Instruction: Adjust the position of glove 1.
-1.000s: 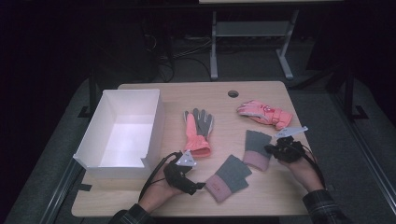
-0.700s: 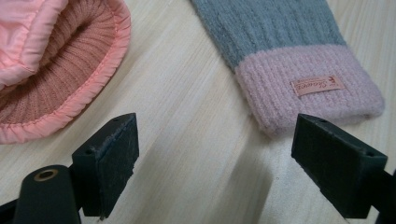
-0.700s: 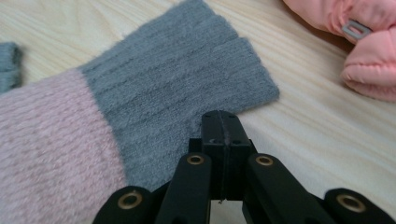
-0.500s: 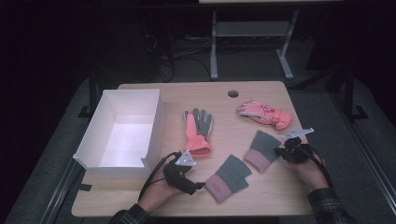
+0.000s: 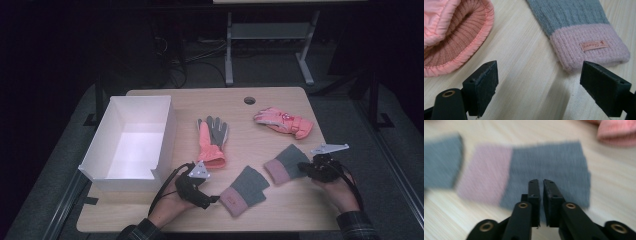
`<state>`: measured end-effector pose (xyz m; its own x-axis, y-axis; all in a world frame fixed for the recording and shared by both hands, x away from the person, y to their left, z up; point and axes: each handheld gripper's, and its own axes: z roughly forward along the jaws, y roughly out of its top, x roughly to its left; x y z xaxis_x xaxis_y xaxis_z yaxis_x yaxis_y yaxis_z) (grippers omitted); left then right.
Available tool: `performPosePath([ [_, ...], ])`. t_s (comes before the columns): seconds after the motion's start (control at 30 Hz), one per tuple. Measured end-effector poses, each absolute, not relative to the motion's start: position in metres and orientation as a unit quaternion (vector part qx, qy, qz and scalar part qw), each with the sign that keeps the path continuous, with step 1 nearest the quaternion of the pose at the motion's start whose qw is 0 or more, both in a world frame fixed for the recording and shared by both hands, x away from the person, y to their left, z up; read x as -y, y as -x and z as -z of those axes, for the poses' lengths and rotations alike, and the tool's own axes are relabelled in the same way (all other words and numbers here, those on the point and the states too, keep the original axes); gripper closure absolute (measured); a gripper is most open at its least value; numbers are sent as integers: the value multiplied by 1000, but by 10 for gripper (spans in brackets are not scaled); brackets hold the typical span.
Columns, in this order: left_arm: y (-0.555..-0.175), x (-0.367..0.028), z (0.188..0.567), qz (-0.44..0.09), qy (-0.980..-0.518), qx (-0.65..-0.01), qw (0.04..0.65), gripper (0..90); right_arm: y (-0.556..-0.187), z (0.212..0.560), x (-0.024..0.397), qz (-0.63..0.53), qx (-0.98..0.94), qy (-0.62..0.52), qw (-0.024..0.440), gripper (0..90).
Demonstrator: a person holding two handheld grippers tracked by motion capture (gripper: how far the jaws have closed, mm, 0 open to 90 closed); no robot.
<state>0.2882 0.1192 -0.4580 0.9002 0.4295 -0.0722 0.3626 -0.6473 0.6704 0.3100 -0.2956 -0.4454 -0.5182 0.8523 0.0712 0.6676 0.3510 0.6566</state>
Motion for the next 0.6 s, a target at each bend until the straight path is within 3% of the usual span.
performPosePath([
  [0.17,-289,-120,458,-50,-905,-221,359,145,-319,441,288,-363,-785,-485,131,731],
  [0.5,-289,-120,459,-48,-906,-225,356,146,-336,459,268,-328,-803,-479,133,654],
  [0.6,-289,-120,459,-48,-905,-227,357,146,-336,463,267,-325,-805,-476,138,670],
])
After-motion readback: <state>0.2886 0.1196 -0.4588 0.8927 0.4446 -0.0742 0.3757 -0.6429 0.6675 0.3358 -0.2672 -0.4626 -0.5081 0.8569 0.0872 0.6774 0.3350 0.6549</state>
